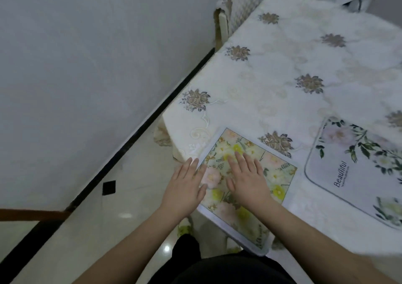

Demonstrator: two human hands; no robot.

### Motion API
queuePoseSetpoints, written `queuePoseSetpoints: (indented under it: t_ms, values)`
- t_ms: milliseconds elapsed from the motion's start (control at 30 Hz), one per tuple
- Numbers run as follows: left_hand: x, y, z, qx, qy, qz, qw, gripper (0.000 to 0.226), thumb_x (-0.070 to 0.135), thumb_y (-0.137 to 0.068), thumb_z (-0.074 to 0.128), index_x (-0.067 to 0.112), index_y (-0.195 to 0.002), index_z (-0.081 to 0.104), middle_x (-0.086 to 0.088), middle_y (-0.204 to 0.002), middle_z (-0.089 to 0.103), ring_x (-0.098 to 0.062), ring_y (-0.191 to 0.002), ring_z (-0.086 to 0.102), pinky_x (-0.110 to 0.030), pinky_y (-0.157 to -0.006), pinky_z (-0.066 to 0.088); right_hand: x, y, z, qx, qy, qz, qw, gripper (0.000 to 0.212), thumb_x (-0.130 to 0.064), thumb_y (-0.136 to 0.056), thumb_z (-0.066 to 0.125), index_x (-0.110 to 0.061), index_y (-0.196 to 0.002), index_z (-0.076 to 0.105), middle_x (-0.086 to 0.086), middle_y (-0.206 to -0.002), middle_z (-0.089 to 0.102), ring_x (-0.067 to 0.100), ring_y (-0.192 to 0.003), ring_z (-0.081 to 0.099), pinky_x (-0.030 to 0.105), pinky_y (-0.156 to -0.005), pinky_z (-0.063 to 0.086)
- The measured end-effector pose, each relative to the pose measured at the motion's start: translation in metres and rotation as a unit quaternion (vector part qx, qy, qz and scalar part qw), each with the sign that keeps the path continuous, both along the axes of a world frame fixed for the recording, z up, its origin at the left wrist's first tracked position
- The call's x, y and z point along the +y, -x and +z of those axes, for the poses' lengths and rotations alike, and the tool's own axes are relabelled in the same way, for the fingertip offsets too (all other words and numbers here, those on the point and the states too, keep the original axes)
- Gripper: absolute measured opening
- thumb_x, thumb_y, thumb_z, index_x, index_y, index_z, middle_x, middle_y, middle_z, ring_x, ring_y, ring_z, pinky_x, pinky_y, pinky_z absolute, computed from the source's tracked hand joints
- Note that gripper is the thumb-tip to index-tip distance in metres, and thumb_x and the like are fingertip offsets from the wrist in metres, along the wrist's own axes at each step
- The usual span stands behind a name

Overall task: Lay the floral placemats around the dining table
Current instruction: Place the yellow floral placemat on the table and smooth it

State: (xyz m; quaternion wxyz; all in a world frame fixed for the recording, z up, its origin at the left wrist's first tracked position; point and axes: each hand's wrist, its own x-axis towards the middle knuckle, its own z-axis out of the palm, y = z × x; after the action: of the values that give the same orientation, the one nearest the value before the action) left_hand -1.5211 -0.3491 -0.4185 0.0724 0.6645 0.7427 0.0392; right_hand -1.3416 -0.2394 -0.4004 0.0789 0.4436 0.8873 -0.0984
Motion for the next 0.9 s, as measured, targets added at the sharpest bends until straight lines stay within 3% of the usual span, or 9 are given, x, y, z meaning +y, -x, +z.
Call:
queuePoseSetpoints:
  t_ms: [100, 233, 267, 333, 433, 533, 600, 767, 900]
  values:
    - [0.015, 0.022, -0.007, -0.010, -0.002, -0.052, 0.999, 0.055, 0.046, -0.096, 0.035, 0.017, -0.136, 0.059, -0.009, -0.144, 0.055, -0.026, -0.137, 0.047, -0.044, -0.108, 0.041, -0.006, 0.000, -0.010, -0.020, 0.017, -0.065, 0.998, 0.061, -0.044, -0.100, 0.033, -0.020, -0.156, 0.021, 0.008, -0.163, 0.018, 0.030, -0.150, 0.014, 0.049, -0.120, 0.008]
    - [0.036, 0.039, -0.017, -0.043, 0.008, -0.114, 0.993, 0.060, 0.046, -0.098, 0.028, 0.017, -0.145, 0.049, -0.007, -0.153, 0.043, -0.027, -0.144, 0.037, -0.042, -0.116, 0.020, -0.025, -0.002, -0.016, -0.051, 0.044, -0.121, 0.990, 0.061, -0.047, -0.097, 0.035, -0.019, -0.151, 0.036, 0.010, -0.158, 0.032, 0.033, -0.145, 0.031, 0.050, -0.117, 0.023]
    - [0.041, 0.038, -0.019, -0.044, 0.012, -0.133, 0.990, 0.059, 0.046, -0.097, 0.029, 0.016, -0.144, 0.050, -0.008, -0.152, 0.046, -0.027, -0.143, 0.039, -0.044, -0.116, 0.024, -0.029, -0.003, -0.016, -0.047, 0.044, -0.136, 0.989, 0.063, -0.049, -0.096, 0.030, -0.018, -0.150, 0.038, 0.011, -0.156, 0.035, 0.033, -0.143, 0.034, 0.049, -0.116, 0.025]
    - [0.052, 0.033, -0.026, -0.047, 0.019, -0.168, 0.984, 0.058, 0.044, -0.095, 0.033, 0.015, -0.140, 0.055, -0.009, -0.146, 0.053, -0.028, -0.138, 0.047, -0.046, -0.111, 0.037, -0.035, -0.008, -0.015, -0.048, 0.054, -0.160, 0.984, 0.066, -0.053, -0.096, 0.023, -0.021, -0.155, 0.025, 0.008, -0.162, 0.022, 0.030, -0.149, 0.020, 0.046, -0.119, 0.015]
    - [0.067, 0.025, -0.038, -0.049, 0.025, -0.202, 0.978, 0.057, 0.045, -0.094, 0.035, 0.016, -0.140, 0.054, -0.009, -0.147, 0.052, -0.027, -0.138, 0.046, -0.045, -0.110, 0.038, -0.044, -0.016, -0.018, -0.046, 0.088, -0.201, 0.975, 0.067, -0.056, -0.099, 0.026, -0.027, -0.157, 0.011, 0.002, -0.165, 0.007, 0.024, -0.152, 0.004, 0.043, -0.121, 0.005]
    - [0.075, 0.015, -0.050, -0.045, 0.053, -0.244, 0.967, 0.065, 0.052, -0.092, 0.037, 0.021, -0.149, 0.039, -0.006, -0.153, 0.044, -0.028, -0.143, 0.039, -0.047, -0.112, 0.035, -0.052, -0.023, -0.024, -0.047, 0.098, -0.251, 0.962, 0.083, -0.068, -0.082, 0.003, -0.032, -0.156, 0.016, 0.000, -0.165, 0.011, 0.027, -0.151, 0.010, 0.044, -0.120, 0.010]
    - [0.073, 0.011, -0.058, -0.043, 0.070, -0.282, 0.956, 0.070, 0.056, -0.091, 0.037, 0.024, -0.153, 0.028, -0.005, -0.157, 0.039, -0.027, -0.146, 0.034, -0.049, -0.114, 0.037, -0.055, -0.026, -0.030, -0.049, 0.104, -0.269, 0.956, 0.088, -0.071, -0.077, -0.002, -0.035, -0.155, 0.015, -0.003, -0.165, 0.010, 0.026, -0.151, 0.010, 0.045, -0.118, 0.014]
    - [0.067, 0.010, -0.073, -0.014, 0.053, -0.306, 0.950, 0.064, 0.056, -0.102, 0.022, 0.024, -0.157, 0.024, -0.005, -0.164, 0.020, -0.024, -0.152, 0.013, -0.044, -0.119, 0.013, -0.061, -0.031, -0.043, -0.018, 0.109, -0.292, 0.950, 0.078, -0.071, -0.085, 0.012, -0.035, -0.154, 0.022, -0.003, -0.164, 0.016, 0.028, -0.150, 0.017, 0.048, -0.116, 0.020]
    - [0.066, 0.008, -0.070, -0.011, 0.070, -0.300, 0.951, 0.062, 0.055, -0.104, 0.013, 0.025, -0.158, 0.017, -0.004, -0.165, 0.015, -0.022, -0.153, 0.006, -0.043, -0.120, 0.009, -0.065, -0.036, -0.053, 0.008, 0.107, -0.298, 0.948, 0.071, -0.070, -0.091, 0.022, -0.034, -0.150, 0.035, -0.003, -0.159, 0.031, 0.028, -0.144, 0.033, 0.047, -0.113, 0.027]
